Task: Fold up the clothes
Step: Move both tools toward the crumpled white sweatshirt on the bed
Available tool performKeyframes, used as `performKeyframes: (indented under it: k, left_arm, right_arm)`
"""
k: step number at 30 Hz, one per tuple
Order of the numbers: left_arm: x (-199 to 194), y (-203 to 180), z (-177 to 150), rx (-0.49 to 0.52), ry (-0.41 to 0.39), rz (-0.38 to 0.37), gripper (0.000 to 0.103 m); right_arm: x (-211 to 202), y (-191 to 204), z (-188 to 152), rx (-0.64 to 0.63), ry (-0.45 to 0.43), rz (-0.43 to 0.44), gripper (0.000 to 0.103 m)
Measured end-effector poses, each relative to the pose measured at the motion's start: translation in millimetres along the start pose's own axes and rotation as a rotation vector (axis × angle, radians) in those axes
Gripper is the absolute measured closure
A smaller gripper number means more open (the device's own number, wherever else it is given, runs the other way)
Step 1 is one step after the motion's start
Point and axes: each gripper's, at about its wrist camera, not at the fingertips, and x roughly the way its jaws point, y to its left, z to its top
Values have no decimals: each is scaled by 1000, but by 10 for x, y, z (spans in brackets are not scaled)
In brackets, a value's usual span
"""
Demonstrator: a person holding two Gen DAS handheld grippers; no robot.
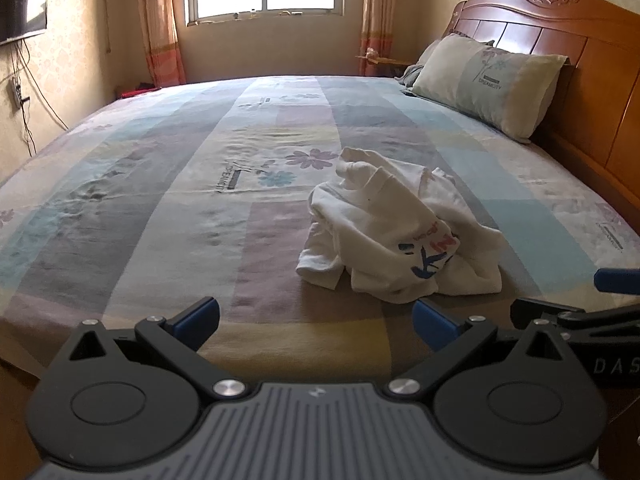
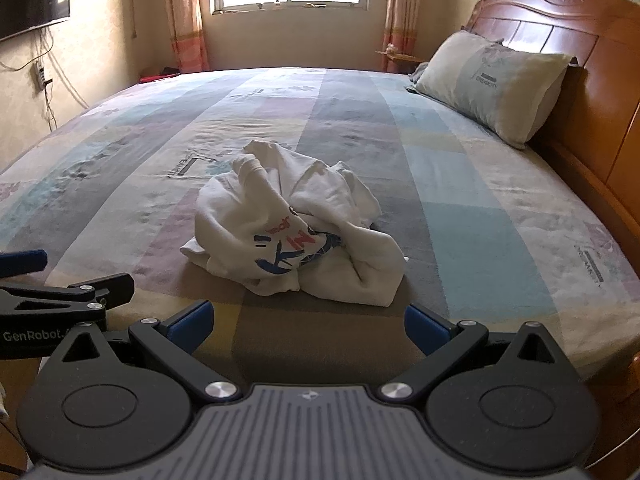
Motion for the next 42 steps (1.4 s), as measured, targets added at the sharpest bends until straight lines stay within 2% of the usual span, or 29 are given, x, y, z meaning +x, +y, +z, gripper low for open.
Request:
performKeyframes:
  k: [6,12,21,26,29,37,42]
  left_arm:
    - [129,-20,-5,-5,18,-10,1]
    - [189,-15,3,-16,4,-11,1]
    - [261,-78,28,13,-22,0,1]
    - [314,-119,34,21,-4,-13,1]
    - [348,-137,57,12,2,-32,1]
    - [407,-211,81,5,-22,-28,1]
    - [487,-307,177,12,-32,-44,1]
  right_arm:
    - [129,-55,-3,22,17,17,0]
    - [224,-101,7,57,31,45,0]
    - [310,-157,12,78,47,41,0]
    - [328,-203,-6,89,58,27,0]
    - [329,-254,-5,105,51,36,0]
    - [420,-380,6,137,45,76,0]
    - [461,-522,22,178,12,101,0]
